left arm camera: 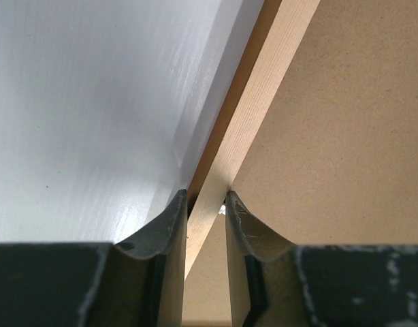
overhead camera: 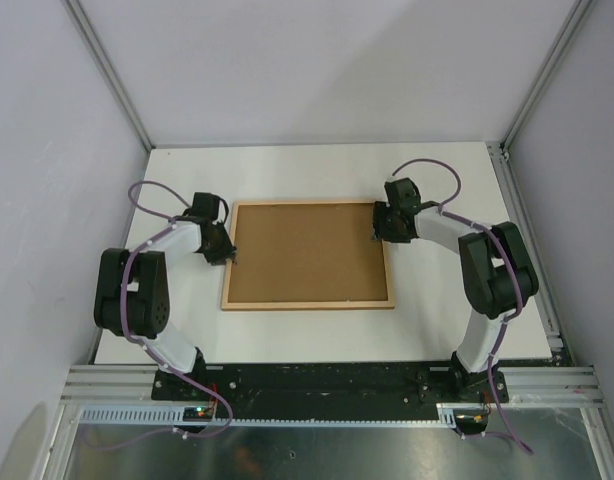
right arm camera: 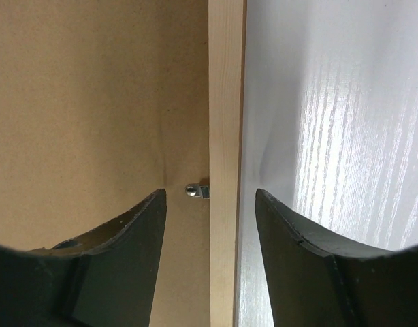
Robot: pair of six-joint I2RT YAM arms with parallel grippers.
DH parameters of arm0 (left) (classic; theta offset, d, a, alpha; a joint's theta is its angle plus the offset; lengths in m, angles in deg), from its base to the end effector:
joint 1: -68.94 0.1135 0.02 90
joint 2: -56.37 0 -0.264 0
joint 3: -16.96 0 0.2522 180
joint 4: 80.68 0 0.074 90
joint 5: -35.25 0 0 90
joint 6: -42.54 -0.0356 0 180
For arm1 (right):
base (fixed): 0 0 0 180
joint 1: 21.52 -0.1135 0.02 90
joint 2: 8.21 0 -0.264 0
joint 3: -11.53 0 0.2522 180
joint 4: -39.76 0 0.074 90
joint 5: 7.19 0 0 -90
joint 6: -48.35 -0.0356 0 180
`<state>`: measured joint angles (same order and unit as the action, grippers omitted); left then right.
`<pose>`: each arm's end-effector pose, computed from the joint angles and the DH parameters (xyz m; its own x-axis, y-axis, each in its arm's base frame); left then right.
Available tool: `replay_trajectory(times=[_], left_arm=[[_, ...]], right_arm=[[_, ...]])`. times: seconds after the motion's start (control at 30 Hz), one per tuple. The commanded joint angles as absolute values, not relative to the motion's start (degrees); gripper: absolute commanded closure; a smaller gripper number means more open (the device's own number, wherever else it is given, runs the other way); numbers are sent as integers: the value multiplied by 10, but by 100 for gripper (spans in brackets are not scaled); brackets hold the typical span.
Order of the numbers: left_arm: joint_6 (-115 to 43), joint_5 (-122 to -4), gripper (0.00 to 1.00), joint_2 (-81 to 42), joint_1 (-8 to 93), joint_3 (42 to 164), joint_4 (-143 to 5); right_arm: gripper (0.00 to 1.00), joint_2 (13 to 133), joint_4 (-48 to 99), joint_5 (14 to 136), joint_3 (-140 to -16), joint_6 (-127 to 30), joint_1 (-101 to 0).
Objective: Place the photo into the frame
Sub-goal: Press the fastener onto the backboard.
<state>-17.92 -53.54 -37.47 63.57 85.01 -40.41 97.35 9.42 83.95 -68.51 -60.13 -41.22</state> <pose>0.3079 -0.0282 0.1670 -0.8336 -0.4167 -0.3625 -0.3747 0.9089 -0.1833 0.3579 0.1274 0.1685 -0.8425 0.0349 -0.5375 -0.0627 0.9848 0.1623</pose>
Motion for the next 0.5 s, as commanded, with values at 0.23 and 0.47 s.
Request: replay_trajectory(times=[0.23,0.47], left_arm=[[-193,-543,83,-324,633,867,-384],[-204,-560,63,-314,633,902,-387]], right_arm=[[39,895,86,849,-669,-623,-413],[45,871,80,856,-639,-630,-411]])
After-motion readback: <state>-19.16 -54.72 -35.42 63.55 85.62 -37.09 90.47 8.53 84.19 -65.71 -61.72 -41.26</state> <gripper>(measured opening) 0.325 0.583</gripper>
